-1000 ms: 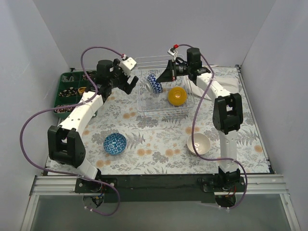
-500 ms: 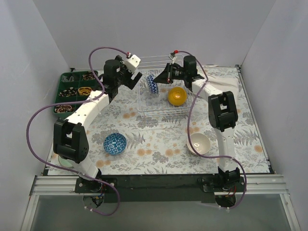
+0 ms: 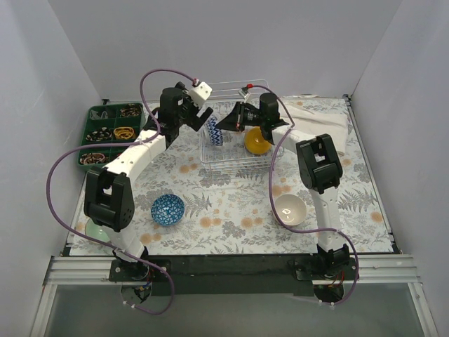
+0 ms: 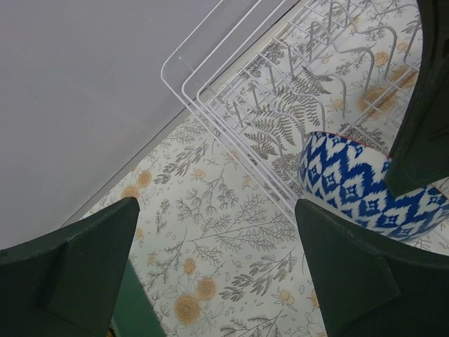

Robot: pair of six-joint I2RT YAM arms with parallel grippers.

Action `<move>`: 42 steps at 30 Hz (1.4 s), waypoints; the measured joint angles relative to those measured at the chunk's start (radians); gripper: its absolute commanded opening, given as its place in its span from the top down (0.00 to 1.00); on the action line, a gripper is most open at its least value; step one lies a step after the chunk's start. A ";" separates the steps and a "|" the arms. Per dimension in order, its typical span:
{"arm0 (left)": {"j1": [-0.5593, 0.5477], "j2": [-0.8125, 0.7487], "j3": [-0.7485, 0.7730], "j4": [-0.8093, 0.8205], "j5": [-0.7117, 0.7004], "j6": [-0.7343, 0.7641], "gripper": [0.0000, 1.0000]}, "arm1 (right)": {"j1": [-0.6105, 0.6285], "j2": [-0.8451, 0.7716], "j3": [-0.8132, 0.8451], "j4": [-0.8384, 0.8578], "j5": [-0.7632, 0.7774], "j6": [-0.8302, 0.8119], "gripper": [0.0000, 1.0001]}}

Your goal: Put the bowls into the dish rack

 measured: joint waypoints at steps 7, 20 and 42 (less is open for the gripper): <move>-0.019 0.000 0.002 0.000 -0.004 0.003 0.05 | 0.011 0.000 -0.011 0.069 0.003 0.019 0.99; -0.051 0.000 0.004 -0.026 -0.042 0.001 0.14 | 0.010 0.032 -0.011 0.110 0.010 0.026 0.99; -0.071 0.001 0.020 -0.083 -0.074 -0.022 0.13 | -0.011 0.073 -0.013 0.134 0.027 0.004 0.94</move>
